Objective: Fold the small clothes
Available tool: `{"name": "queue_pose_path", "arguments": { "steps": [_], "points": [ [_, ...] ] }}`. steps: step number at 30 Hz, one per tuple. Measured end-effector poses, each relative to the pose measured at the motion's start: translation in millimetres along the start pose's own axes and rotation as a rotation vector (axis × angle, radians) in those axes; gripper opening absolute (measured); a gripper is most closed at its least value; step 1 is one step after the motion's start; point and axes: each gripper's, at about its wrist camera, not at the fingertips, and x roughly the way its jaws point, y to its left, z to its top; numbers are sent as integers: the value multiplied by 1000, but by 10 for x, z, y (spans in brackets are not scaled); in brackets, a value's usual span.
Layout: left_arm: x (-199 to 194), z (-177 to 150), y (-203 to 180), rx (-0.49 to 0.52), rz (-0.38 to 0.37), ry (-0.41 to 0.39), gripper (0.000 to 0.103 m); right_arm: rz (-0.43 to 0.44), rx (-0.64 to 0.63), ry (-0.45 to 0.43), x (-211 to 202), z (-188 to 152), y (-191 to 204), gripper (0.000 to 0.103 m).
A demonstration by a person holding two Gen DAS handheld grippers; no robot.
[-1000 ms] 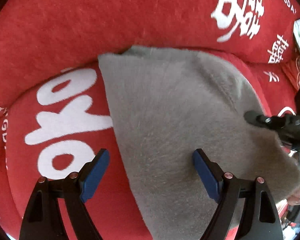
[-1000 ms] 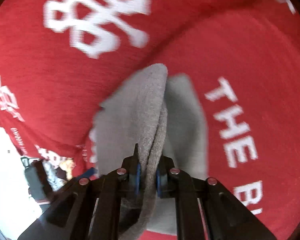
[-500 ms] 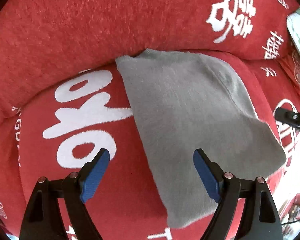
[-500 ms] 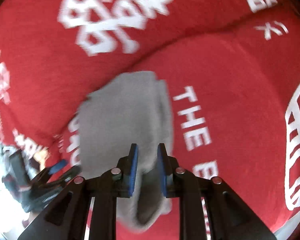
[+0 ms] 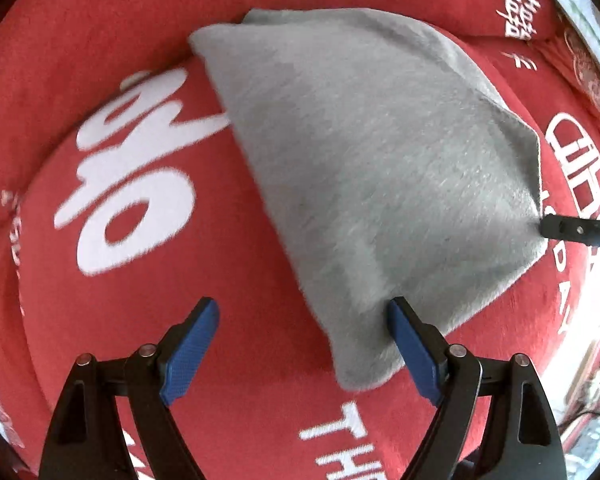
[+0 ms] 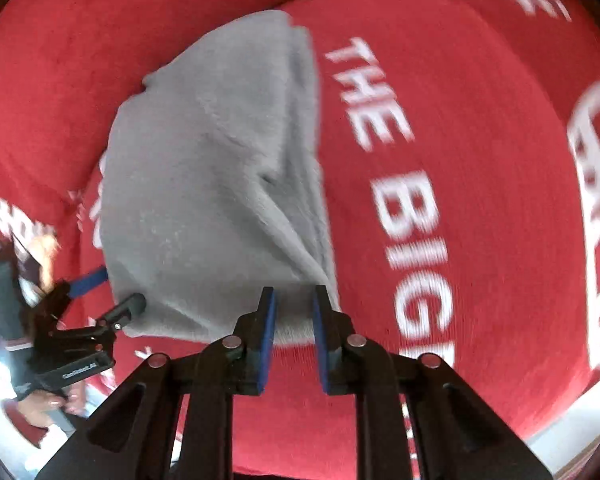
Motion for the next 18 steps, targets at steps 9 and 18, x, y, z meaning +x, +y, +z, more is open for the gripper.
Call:
{"name": "queue_pose_path", "arguments": {
  "steps": [9, 18],
  "points": [
    [-251, -108, 382, -149, -13, -19, 94, 248, 162, 41, 20, -380, 56, 31],
    [-392, -236, 795, -287, -11, -30, 94, 465, 334, 97, 797, -420, 591, 33]
  ]
}}
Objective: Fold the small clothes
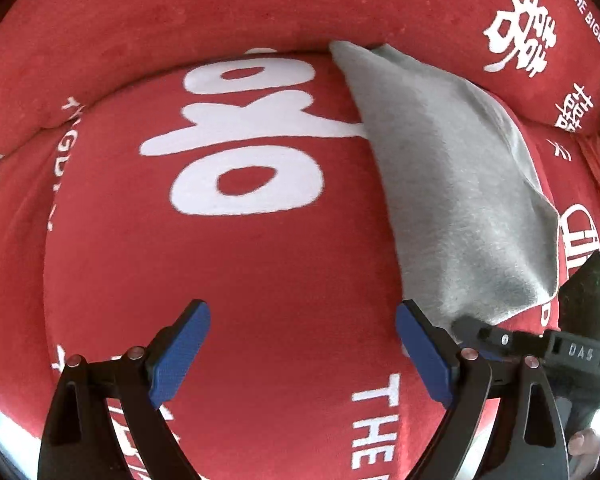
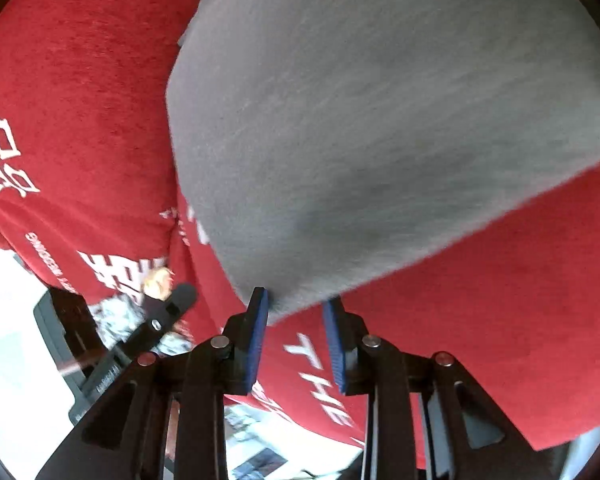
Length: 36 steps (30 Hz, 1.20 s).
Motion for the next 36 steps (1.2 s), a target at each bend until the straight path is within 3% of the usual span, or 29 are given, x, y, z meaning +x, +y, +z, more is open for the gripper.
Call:
{"name": "queue_pose_path", "arguments": {
  "steps": [1, 3, 4, 7, 12, 15, 18, 24, 26, 30, 32, 36],
  "points": [
    [1, -20, -12, -2, 2, -1, 94, 8, 0, -8, -6, -15, 21, 33],
    [-22, -29, 6, -11, 1, -3, 94, 5, -9, -16, 11, -38, 89, 10],
    [-41, -21, -10, -16, -3, -6, 94, 7, -17, -14, 11, -34, 136, 8],
    [-83, -13, 8, -20, -17, -22, 94, 19, -76, -2, 40, -63, 294, 7],
    [23, -8, -74, 2, -12, 6, 94, -108, -138, 35, 299, -104, 230, 7],
    [23, -36, -168, 23, -26, 4, 94, -94, -110, 58, 227, -96, 173, 13],
    [30, -31, -287, 48, -47, 11, 94, -176, -205, 81, 41, -156, 280, 16],
    [89, 76, -612, 89, -78, 0, 94, -369, -403, -102, -670, -60, 558, 15],
    [212, 113, -704, 100, -57, 21, 94, -406, -425, -156, -826, 107, 558, 15],
    [359, 140, -743, 79, -26, 48, 94, -467, -387, -180, -931, 522, 340, 14],
    [384, 141, -728, 68, -25, 55, 94, -477, -350, -174, -993, 666, 172, 2],
    [397, 154, -716, 81, -8, 65, 94, -411, -262, -188, -1110, 764, -70, 0]
  ]
}}
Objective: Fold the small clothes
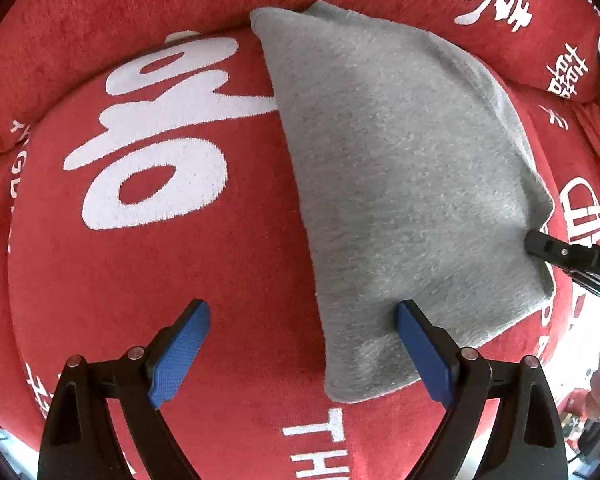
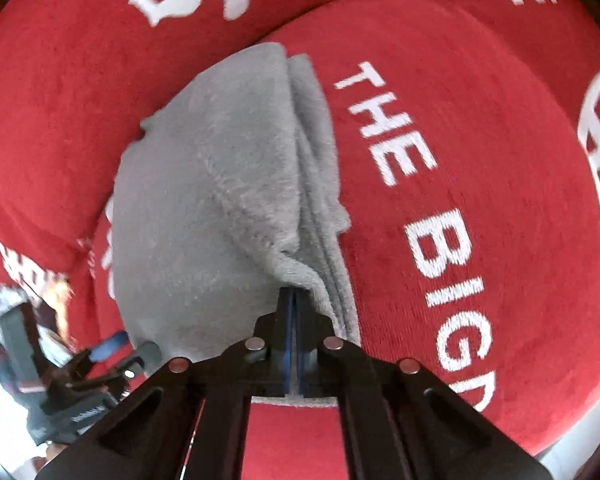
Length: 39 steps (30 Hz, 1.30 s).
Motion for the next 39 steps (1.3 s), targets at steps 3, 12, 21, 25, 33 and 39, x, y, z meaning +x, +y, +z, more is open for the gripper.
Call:
{"name": "queue_pose_path", "arguments": {
  "steps": [3, 12, 21, 25, 33, 39],
  "points": [
    [-20, 15, -2, 0, 6, 4, 94, -14, 2, -3, -89, -12, -75, 0],
    [-96, 87, -85, 14, 21, 21, 94, 0, 36, 31, -244, -86, -95, 4],
    [-93, 116, -189, 6, 32, 42, 94, -15, 34, 68, -269, -153, -93, 5],
    [-92, 167, -236, 4, 33, 37, 94, -16, 41, 74, -283, -141, -120, 17],
    [-179, 178, -196, -2, 43, 32, 103, -6, 40, 78, -288, -97, -120, 40],
    [-151, 312, -141, -2, 48, 54, 103, -3, 26, 70, -290, -59, -101, 67]
  ]
}}
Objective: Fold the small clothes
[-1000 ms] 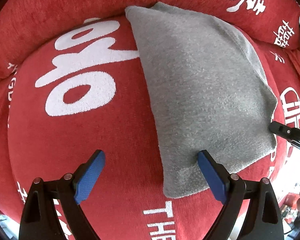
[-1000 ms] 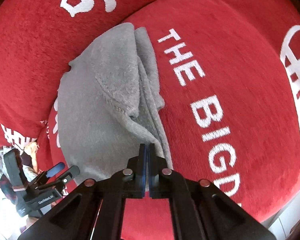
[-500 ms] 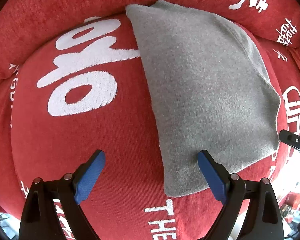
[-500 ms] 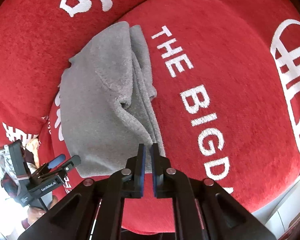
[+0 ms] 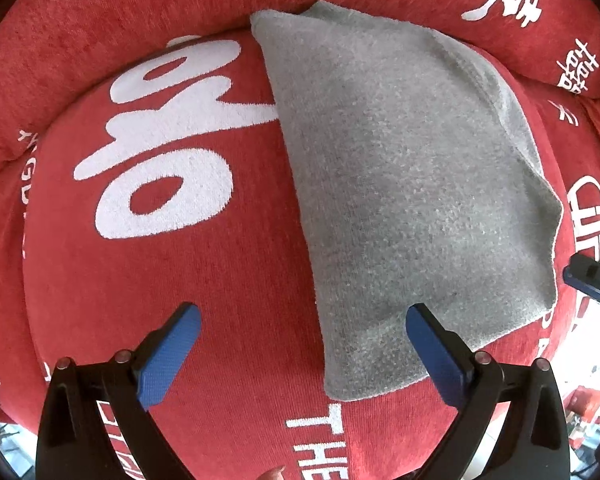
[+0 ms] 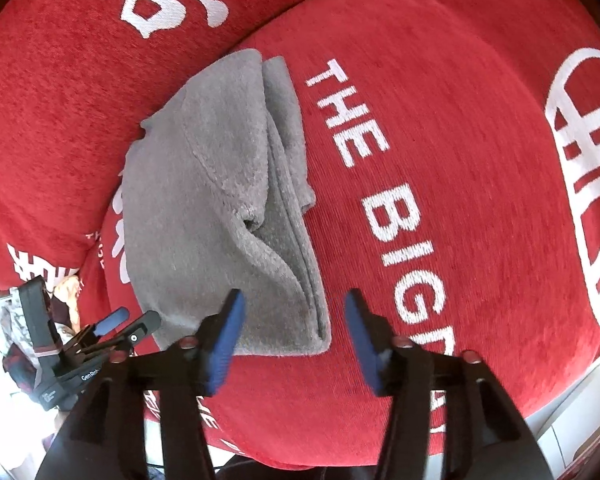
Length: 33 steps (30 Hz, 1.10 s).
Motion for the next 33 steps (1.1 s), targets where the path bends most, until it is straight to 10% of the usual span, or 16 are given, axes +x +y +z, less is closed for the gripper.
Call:
{"name": "queue_pose_path", "arguments": {
  "steps": [7, 24, 29, 33],
  "points": [
    [68, 89, 74, -8, -29, 18, 103, 63, -25, -45, -39, 54, 14, 103],
    [0, 747, 451, -106, -384, -5, 103, 193, -90, 73, 188, 866, -67, 101],
    [235, 835, 402, -108, -468, 27, 103, 251, -97, 118, 404, 1125, -123, 72],
    [386, 860, 387, -124, -530, 56, 103, 341, -107, 207, 631, 1243, -168, 70]
  ]
}}
